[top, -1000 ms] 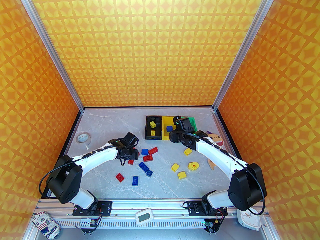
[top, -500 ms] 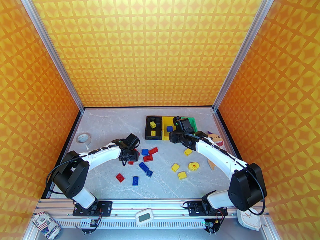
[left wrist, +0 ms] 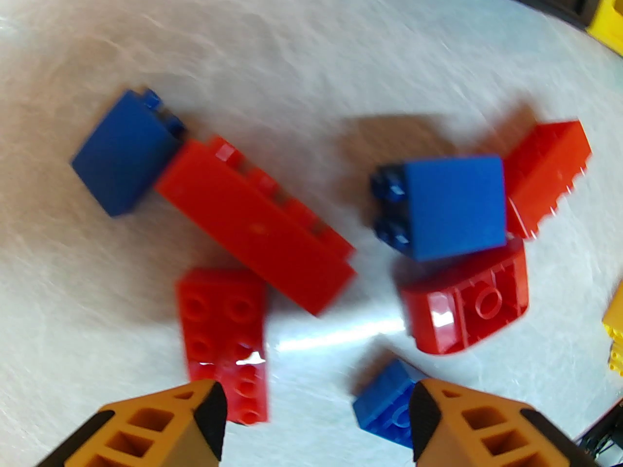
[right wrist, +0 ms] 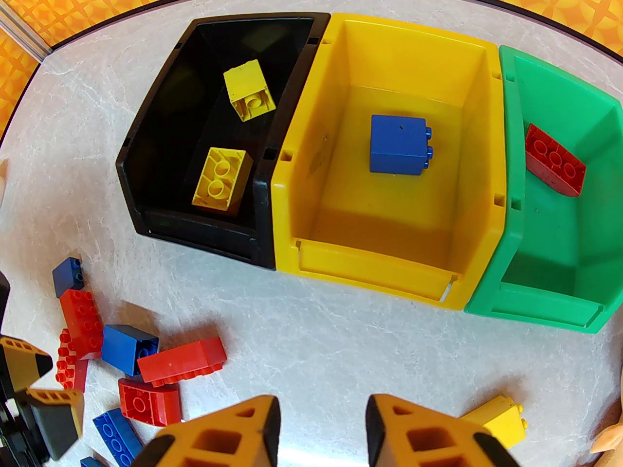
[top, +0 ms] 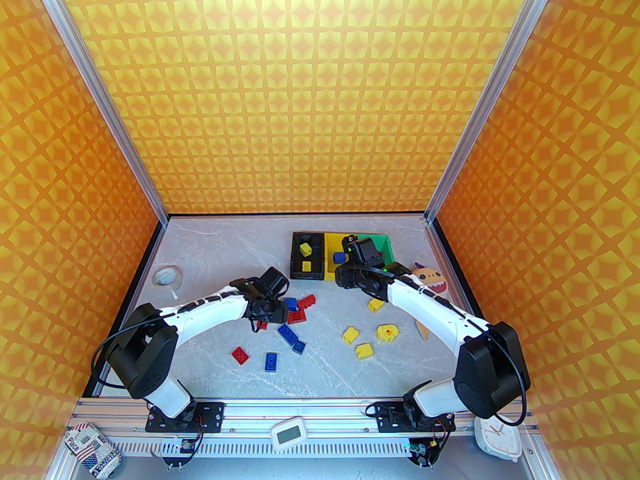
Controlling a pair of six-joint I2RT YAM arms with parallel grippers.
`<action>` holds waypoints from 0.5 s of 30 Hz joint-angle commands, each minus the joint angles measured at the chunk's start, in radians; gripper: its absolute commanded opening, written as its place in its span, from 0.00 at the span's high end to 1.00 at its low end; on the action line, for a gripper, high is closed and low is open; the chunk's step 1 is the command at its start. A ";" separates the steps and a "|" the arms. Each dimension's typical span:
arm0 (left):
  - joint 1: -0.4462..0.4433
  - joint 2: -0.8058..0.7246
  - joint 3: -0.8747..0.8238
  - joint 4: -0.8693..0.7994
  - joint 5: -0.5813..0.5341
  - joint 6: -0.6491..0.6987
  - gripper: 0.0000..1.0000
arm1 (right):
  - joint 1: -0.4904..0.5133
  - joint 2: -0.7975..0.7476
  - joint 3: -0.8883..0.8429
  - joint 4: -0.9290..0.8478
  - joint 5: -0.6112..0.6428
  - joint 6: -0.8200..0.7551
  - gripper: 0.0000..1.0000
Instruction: Sort the legos into containers by color
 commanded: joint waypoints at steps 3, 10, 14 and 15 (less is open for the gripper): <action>-0.078 0.019 0.004 -0.003 0.041 -0.055 0.24 | 0.010 0.017 0.005 -0.019 -0.008 0.003 0.59; -0.119 0.055 -0.005 0.028 0.075 -0.096 0.17 | 0.015 0.018 0.014 -0.032 -0.001 -0.001 0.56; -0.121 0.073 -0.006 0.032 0.075 -0.107 0.16 | 0.019 0.012 0.011 -0.039 0.003 -0.005 0.55; -0.120 0.077 -0.004 0.033 0.075 -0.109 0.17 | 0.019 0.010 0.011 -0.040 0.003 -0.005 0.55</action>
